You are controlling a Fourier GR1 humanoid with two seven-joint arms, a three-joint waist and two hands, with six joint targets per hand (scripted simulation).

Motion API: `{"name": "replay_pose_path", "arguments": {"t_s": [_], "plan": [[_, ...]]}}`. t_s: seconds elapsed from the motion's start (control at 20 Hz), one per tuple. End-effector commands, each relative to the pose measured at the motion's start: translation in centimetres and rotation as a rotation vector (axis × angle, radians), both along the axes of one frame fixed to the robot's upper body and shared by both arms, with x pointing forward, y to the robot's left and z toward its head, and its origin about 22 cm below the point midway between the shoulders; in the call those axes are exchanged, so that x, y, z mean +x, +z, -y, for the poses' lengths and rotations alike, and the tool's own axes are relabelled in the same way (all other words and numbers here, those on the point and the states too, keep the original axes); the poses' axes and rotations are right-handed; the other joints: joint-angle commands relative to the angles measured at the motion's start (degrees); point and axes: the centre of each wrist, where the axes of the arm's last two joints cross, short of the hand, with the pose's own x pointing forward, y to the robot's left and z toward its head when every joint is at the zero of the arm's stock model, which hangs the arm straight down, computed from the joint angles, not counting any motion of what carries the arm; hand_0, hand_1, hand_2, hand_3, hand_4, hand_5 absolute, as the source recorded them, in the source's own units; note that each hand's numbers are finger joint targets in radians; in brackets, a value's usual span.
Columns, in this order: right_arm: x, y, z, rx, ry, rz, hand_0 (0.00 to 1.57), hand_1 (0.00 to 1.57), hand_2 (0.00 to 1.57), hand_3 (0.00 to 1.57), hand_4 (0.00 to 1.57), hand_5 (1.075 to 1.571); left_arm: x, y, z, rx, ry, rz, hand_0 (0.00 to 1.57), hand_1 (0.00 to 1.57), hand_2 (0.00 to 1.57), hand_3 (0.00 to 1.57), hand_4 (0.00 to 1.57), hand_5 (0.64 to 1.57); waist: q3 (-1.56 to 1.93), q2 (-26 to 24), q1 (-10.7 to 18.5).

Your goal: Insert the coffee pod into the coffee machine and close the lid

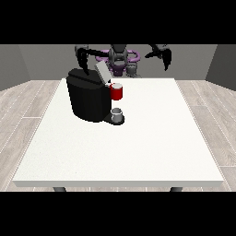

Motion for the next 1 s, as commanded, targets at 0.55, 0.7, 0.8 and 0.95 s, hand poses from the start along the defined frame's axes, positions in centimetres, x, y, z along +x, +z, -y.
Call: {"name": "replay_pose_path", "arguments": {"t_s": [0.55,0.7,0.8,0.95], "plan": [[2.3,1.6,-3.0,-0.044,0.154,0.069,0.00,0.00,0.00,0.00,0.08,1.571,-2.5,3.6,-1.6,0.007,0.088,0.076,0.00,0.00,0.00,0.00,0.38,1.571,-0.01,5.4,-2.6],[2.2,2.2,-6.7,-0.049,0.185,0.067,0.00,0.00,0.00,0.00,0.20,1.571,-3.1,2.1,-4.3,0.017,0.131,0.052,0.00,0.00,0.00,0.00,0.31,1.571,-0.03,4.5,-4.4],[3.2,3.7,-5.3,-0.093,0.157,0.097,0.00,0.00,0.00,0.00,0.13,1.571,-3.0,3.4,-2.8,0.040,0.104,0.076,0.00,0.00,0.00,0.00,0.33,1.571,-0.02,5.4,-2.1],[3.7,5.5,-7.1,-0.112,0.217,0.164,0.00,0.00,0.00,0.00,0.16,1.571,-2.0,4.0,-3.1,0.037,0.121,0.109,0.00,0.00,0.00,0.00,0.35,1.571,-0.03,7.8,-2.7]]}}
